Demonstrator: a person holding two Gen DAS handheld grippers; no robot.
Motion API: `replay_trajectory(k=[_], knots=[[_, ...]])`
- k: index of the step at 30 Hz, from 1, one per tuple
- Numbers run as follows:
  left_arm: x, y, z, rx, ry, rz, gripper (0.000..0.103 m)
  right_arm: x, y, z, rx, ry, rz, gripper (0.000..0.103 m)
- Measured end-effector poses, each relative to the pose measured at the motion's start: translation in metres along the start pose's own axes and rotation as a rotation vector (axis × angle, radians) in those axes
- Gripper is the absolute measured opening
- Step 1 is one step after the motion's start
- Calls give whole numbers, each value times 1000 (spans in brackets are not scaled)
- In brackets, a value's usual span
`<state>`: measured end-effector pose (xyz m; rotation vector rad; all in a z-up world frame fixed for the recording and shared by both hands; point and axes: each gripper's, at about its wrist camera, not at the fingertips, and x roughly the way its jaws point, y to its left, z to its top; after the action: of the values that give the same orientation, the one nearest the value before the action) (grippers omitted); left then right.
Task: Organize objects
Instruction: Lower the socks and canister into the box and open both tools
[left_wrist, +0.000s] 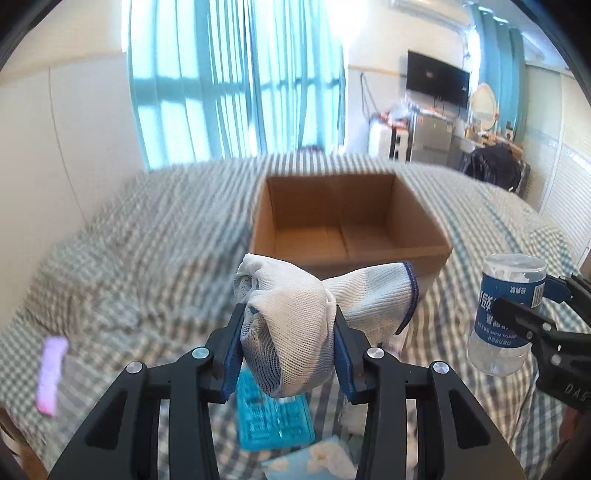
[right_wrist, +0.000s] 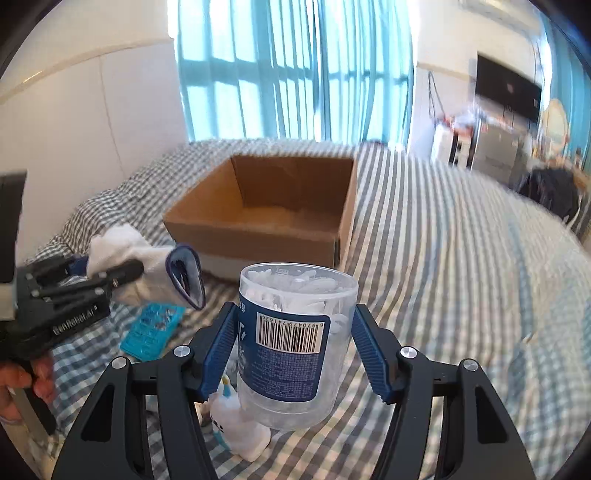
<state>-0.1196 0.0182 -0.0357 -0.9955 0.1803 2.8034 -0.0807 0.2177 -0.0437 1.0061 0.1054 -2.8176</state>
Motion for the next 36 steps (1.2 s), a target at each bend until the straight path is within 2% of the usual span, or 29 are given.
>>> replay_trajectory(k=[7, 12, 15, 20, 25, 30, 36], knots=[[-7, -5, 49, 9, -106, 4, 43, -17, -3, 56, -31, -96, 17, 62], [30, -3, 75, 20, -124, 24, 43, 3, -20, 89, 10, -103, 102, 62], [61, -1, 84, 2, -94, 28, 43, 35, -24, 105, 14, -86, 100, 63], [104, -1, 90, -21, -64, 24, 43, 98, -31, 117, 36, -45, 145, 63], [139, -3, 93, -46, -46, -9, 43, 160, -44, 120, 95, -10, 150, 63], [160, -9, 90, -29, -19, -42, 46, 182, -47, 114, 92, -3, 145, 63], [161, -14, 83, -13, 17, -52, 55, 170, -49, 115, 104, -25, 155, 63]])
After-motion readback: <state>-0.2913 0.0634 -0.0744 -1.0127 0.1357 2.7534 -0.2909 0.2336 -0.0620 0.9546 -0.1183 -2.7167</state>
